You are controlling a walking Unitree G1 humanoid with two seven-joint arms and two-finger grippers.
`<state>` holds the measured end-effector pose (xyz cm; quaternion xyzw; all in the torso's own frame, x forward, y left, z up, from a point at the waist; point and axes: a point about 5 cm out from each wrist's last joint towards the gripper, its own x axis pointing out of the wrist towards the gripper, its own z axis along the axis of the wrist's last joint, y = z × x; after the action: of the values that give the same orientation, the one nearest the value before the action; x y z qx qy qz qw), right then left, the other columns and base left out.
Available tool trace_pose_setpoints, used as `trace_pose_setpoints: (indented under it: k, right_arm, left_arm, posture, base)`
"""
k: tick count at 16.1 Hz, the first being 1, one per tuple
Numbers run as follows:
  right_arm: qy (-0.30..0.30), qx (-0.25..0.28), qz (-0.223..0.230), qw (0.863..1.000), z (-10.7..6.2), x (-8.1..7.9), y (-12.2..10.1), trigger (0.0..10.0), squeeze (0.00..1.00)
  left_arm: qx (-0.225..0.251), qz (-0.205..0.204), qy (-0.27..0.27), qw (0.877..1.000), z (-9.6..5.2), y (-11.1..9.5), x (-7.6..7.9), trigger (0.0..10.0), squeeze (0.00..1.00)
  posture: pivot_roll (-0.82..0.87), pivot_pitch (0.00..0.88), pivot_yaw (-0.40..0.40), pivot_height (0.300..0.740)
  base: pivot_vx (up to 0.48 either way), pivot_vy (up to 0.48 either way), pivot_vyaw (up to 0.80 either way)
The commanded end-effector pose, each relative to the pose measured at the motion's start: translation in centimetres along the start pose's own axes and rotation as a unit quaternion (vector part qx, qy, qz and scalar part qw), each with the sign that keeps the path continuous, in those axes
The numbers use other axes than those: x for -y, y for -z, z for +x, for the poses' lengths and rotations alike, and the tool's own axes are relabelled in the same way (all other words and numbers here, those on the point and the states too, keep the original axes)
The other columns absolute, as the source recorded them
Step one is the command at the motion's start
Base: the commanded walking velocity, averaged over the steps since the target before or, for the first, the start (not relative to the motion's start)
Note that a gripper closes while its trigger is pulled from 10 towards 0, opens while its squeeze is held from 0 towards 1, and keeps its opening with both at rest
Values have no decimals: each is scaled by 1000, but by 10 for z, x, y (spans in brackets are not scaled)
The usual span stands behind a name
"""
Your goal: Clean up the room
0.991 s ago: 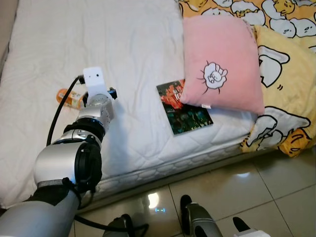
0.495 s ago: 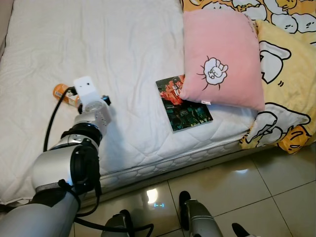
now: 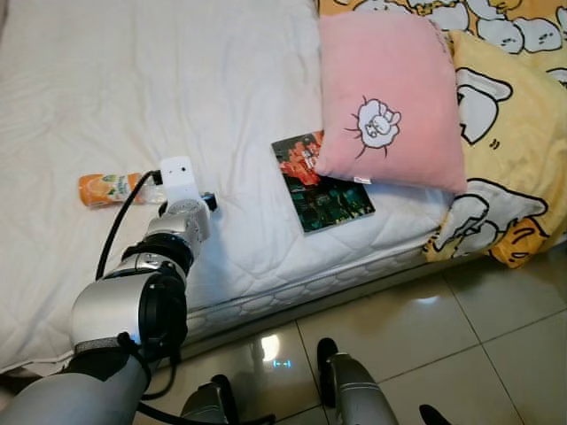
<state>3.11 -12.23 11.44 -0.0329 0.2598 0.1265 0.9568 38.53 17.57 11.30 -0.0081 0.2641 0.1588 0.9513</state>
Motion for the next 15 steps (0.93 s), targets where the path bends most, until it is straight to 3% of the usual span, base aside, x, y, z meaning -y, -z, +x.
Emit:
trace_pose_setpoints:
  k: [1, 2, 3, 4, 5, 8, 9, 10, 11, 12, 13, 14, 15]
  right_arm:
    - [-5, -14, 2, 1000, 0, 0, 4, 10000, 0]
    - [-10, -12, 2, 1000, 0, -1, 5, 10000, 0]
    - [-12, -12, 3, 1000, 1, -2, 5, 10000, 0]
    - [-17, -12, 10, 1000, 2, -4, 6, 10000, 0]
    - [-27, -17, 14, 999, 2, -6, 9, 10000, 0]
    - [-51, -32, 23, 998, 4, -14, 17, 10000, 0]
    - [-54, -30, 22, 998, 7, -15, 16, 10000, 0]
    - [-56, -28, 22, 998, 8, -14, 16, 10000, 0]
    - [-56, -28, 21, 998, 9, -13, 17, 10000, 0]
    - [-55, -30, 14, 998, 10, -12, 19, 10000, 0]
    - [-54, -30, 14, 998, 10, -12, 20, 10000, 0]
    - [-53, -30, 15, 998, 10, -11, 20, 10000, 0]
    - [-53, -31, 14, 998, 9, -11, 20, 10000, 0]
  left_arm:
    - [4, 38, -7, 999, 2, 2, -6, 1686, 0]
    - [46, 124, -23, 991, 1, -12, -10, 0, 0]
    - [62, 156, -29, 985, 1, -18, -12, 0, 0]
    - [83, 207, -35, 974, 0, -24, -12, 3608, 0]
    - [89, 219, -38, 971, 0, -25, -12, 10000, 0]
    - [120, 318, -17, 940, 1, -23, -13, 10000, 0]
    - [171, 415, -1, 893, -2, -33, -8, 10000, 0]
    - [191, 489, 13, 851, -3, -34, -4, 10000, 0]
    - [199, 520, 19, 830, -3, -34, -2, 10000, 0]
    - [209, 613, 18, 762, -4, -34, -1, 10000, 0]
    - [210, 632, 12, 746, -3, -35, -3, 10000, 0]
    - [216, 673, 4, 707, -4, -36, -3, 10000, 0]
    - [190, 711, 11, 677, -1, -31, -9, 10000, 0]
  posture:
    - [-370, 296, 17, 740]
    - [-357, 295, 21, 740]
    - [-357, 295, 21, 740]
    - [-342, 294, 19, 740]
    - [-342, 294, 19, 740]
    - [-288, 310, 25, 740]
    - [-275, 321, 23, 740]
    - [-271, 323, 25, 740]
    - [-268, 322, 26, 740]
    - [-270, 321, 29, 740]
    - [-270, 321, 29, 740]
    - [-274, 320, 31, 740]
    - [-282, 320, 35, 740]
  base:
    - [0, 0, 0]
    - [0, 0, 0]
    - [0, 0, 0]
    - [0, 0, 0]
    - [0, 0, 0]
    - [0, 0, 0]
    - [0, 0, 0]
    - [0, 0, 0]
    - [0, 0, 0]
    - [0, 0, 0]
    - [0, 0, 0]
    - [0, 0, 0]
    - [0, 0, 0]
